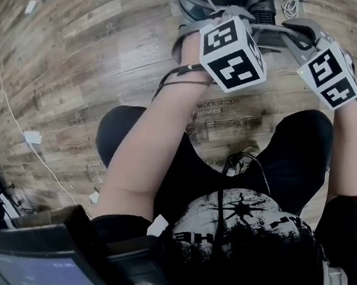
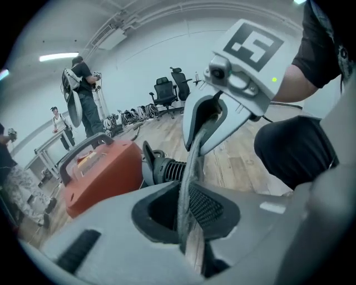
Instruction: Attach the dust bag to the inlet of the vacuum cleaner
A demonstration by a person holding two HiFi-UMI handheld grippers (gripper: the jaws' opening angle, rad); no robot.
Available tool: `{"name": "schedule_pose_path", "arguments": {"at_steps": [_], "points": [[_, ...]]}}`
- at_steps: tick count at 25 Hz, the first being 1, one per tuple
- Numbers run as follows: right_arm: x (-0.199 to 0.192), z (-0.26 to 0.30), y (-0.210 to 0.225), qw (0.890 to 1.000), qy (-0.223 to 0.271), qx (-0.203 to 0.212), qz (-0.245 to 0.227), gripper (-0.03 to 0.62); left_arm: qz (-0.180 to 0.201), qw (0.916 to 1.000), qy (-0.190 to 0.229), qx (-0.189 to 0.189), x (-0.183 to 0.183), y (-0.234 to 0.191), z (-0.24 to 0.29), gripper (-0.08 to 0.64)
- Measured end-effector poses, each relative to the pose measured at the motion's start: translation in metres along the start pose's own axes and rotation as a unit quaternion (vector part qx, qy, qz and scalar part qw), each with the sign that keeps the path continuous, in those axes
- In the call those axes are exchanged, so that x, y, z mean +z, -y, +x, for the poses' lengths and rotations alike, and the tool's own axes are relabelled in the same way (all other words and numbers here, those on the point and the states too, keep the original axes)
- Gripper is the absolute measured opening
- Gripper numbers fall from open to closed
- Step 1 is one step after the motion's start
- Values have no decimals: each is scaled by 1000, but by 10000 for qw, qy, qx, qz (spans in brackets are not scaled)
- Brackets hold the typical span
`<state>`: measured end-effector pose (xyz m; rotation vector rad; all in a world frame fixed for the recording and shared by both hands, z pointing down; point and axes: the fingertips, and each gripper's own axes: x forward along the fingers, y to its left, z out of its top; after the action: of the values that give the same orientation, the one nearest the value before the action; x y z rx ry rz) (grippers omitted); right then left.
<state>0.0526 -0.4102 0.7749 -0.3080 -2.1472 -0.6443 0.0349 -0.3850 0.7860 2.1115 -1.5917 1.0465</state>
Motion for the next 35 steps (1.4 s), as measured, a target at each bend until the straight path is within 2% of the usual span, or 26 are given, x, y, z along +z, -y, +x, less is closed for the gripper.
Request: {"name": "schedule_pose_path", "arguments": {"at_steps": [3,5,8,12,15,17,21,25,29,35], "points": [[-15,7,7,9985,37,-20,538,56,208,9994,255,81,16,-1,-3,46],[-21,11,9,9980,-39,-68,624,58,245,9988,391,135,22,-1,-5,43],[-21,9,7,9989,-164,-129,431,61,138,9991,376,115,19,0,-4,41],[-3,4,5,9998,-97,-162,62,55,-240,9995,180,72,2,-6,0,43],[8,3,7,9999,-77,-149,-27,57,-341,9993,86,84,-5,-10,2,41],[6,3,8,9998,5,-93,156,56,-327,9994,99,98,-3,-10,2,41],[-14,6,14,9959,169,-8,893,57,-25,9995,254,205,15,-9,3,38],[-22,11,17,9926,168,-56,1199,60,16,9985,475,270,28,-15,1,46],[-14,9,20,9969,33,-186,759,61,-215,9986,426,231,18,-17,3,44],[14,8,19,9985,-147,-431,-287,57,-541,9985,-29,121,-12,-15,10,37]]}}
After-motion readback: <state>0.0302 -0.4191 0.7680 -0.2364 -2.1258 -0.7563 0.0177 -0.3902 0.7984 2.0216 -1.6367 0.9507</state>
